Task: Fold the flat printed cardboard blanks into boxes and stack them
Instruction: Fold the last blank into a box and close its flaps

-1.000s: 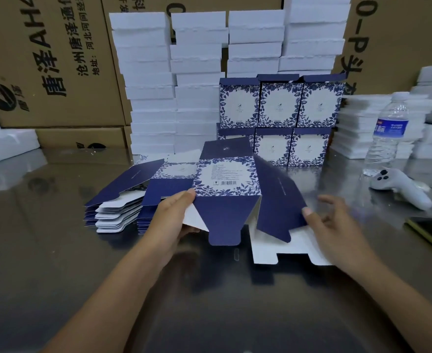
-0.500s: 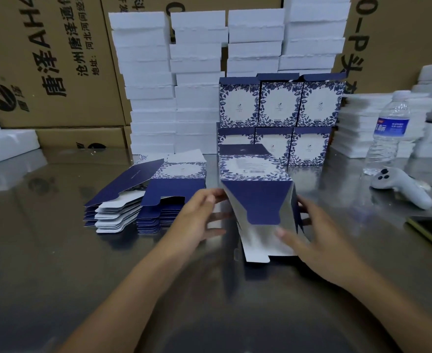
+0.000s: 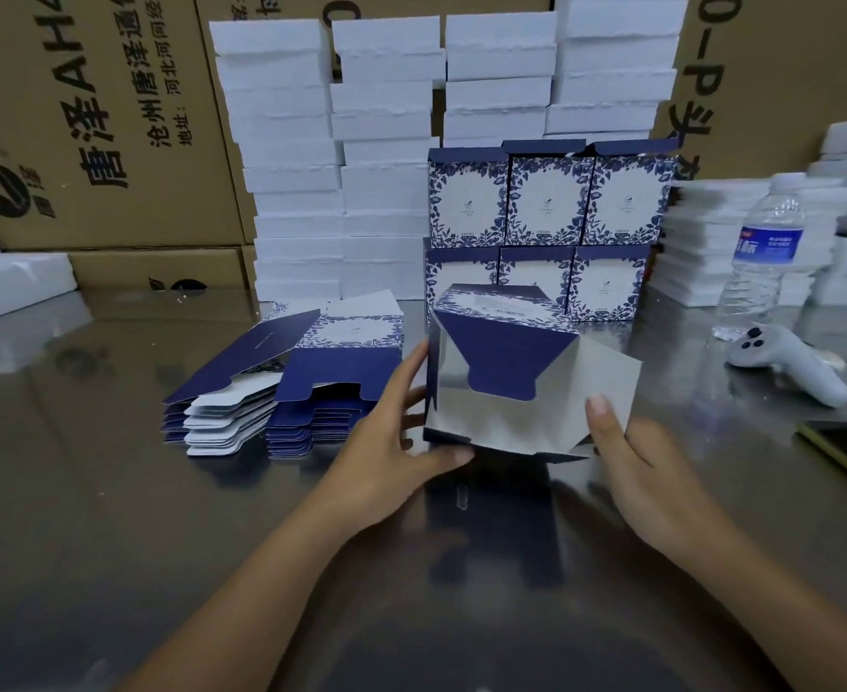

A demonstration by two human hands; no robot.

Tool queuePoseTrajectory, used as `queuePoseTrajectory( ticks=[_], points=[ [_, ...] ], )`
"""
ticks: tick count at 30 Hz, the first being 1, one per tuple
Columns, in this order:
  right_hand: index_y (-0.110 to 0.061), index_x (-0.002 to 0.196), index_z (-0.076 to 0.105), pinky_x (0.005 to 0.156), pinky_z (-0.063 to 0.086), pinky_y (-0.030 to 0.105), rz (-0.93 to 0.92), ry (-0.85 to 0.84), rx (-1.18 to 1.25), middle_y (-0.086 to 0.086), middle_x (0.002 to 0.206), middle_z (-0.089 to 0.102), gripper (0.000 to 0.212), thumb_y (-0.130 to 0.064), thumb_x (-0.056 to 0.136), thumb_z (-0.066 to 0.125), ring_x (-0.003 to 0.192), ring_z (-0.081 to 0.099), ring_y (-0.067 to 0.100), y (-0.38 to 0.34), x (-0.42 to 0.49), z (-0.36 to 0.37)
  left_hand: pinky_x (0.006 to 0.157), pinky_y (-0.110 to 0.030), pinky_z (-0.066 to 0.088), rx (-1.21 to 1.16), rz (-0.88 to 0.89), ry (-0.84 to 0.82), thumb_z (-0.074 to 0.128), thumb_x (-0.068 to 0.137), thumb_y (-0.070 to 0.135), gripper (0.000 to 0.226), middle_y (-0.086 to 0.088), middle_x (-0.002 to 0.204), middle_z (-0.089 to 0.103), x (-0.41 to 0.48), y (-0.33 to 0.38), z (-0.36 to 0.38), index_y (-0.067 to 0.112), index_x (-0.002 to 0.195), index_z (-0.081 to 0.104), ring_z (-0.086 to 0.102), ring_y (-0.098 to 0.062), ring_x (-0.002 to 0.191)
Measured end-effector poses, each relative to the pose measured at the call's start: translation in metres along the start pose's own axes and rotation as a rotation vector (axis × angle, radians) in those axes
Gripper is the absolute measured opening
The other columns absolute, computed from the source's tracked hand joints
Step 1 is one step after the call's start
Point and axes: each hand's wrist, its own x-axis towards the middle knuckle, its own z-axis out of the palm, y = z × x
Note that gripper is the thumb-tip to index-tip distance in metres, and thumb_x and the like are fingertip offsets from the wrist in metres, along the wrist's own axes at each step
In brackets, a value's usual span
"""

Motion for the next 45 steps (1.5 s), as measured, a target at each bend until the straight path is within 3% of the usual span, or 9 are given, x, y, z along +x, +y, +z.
queuePoseTrajectory(
  ticks=[9,17,23,28,32,35,38,41,45],
  points=[
    [-0.009,0.065,0.064,0.057,0.037,0.016,-0.101,0.008,-0.012,-0.008,0.062,0.060,0.059,-0.050,0.091,0.031,0.062,0.049,0.004,-0.004,-0.003,0.002,0.077,0.002,0.040,0.004,-0.016,0.146,0.080,0.070,0.031,0.089,0.024,0.124,0.052,-0.001,0.005,0.003,0.060,0.128,0.020,0.048,0.019,0.106],
    [-0.025,0.055,0.064,0.056,0.039,0.005,-0.067,0.081,0.038,-0.017,0.060,0.066,0.052,-0.047,0.088,0.032,0.057,0.053,-0.008,-0.009,-0.002,0.000,0.105,-0.020,0.037,-0.097,-0.061,0.028,0.043,0.054,0.094,0.101,0.031,0.139,0.041,-0.004,0.014,0.007,0.054,0.143,0.014,0.038,0.010,0.128],
    [0.013,0.084,0.063,0.078,0.047,0.042,-0.064,0.080,-0.035,0.028,0.085,0.066,0.081,-0.057,0.084,0.022,0.085,0.059,0.041,-0.009,-0.003,0.002,0.080,-0.025,0.055,-0.404,-0.126,0.047,0.055,0.069,0.062,0.067,0.030,0.108,0.064,-0.001,0.016,0.014,0.049,0.133,0.038,0.059,0.011,0.100],
    [0.013,0.083,0.063,0.070,0.046,0.035,-0.034,0.146,0.008,0.026,0.084,0.067,0.080,-0.056,0.083,0.023,0.087,0.060,0.037,-0.016,-0.002,0.006,0.091,-0.030,0.049,-0.439,-0.167,0.134,0.047,0.080,0.069,0.049,0.023,0.112,0.065,-0.001,0.013,0.019,0.043,0.121,0.054,0.058,0.003,0.108],
    [0.021,0.088,0.055,0.077,0.046,0.038,0.030,0.189,0.074,0.035,0.094,0.061,0.083,-0.056,0.083,0.025,0.095,0.054,0.042,-0.015,0.000,0.003,0.083,0.001,0.036,0.007,0.070,0.313,0.020,0.086,0.075,0.061,0.032,0.121,0.056,-0.008,0.021,0.018,0.046,0.137,0.037,0.051,0.010,0.111],
    [0.008,0.074,0.062,0.065,0.047,0.018,0.085,0.252,0.136,0.011,0.075,0.070,0.067,-0.048,0.092,0.030,0.074,0.063,0.020,-0.015,0.001,0.003,0.082,-0.005,0.038,0.262,0.269,0.389,0.024,0.091,0.062,0.043,0.027,0.137,0.043,-0.010,0.028,0.016,0.067,0.133,0.013,0.049,0.007,0.110],
    [-0.020,0.050,0.064,0.049,0.037,-0.001,0.122,0.300,0.212,-0.029,0.051,0.060,0.057,-0.036,0.098,0.037,0.054,0.055,-0.016,-0.014,0.002,0.002,0.078,-0.012,0.038,0.489,0.546,0.528,0.037,0.098,0.031,0.032,0.002,0.130,0.045,-0.007,0.028,0.011,0.038,0.129,0.039,0.048,0.000,0.100],
    [-0.024,0.056,0.060,0.049,0.037,-0.001,0.109,0.305,0.207,-0.033,0.053,0.059,0.050,-0.035,0.099,0.037,0.053,0.054,-0.021,-0.009,0.004,0.002,0.070,-0.030,0.044,0.616,0.539,0.551,0.031,0.100,0.044,0.043,-0.009,0.107,0.056,-0.007,0.027,0.008,0.014,0.091,0.062,0.057,-0.021,0.095],
    [-0.019,0.061,0.058,0.049,0.037,0.001,0.102,0.316,0.219,-0.026,0.050,0.060,0.048,-0.038,0.098,0.036,0.051,0.052,-0.016,-0.006,0.007,0.001,0.083,-0.054,0.045,0.577,0.492,0.476,0.028,0.094,0.059,0.062,0.009,0.090,0.051,-0.008,0.031,0.002,0.009,0.086,0.062,0.042,-0.007,0.081]
  ],
)
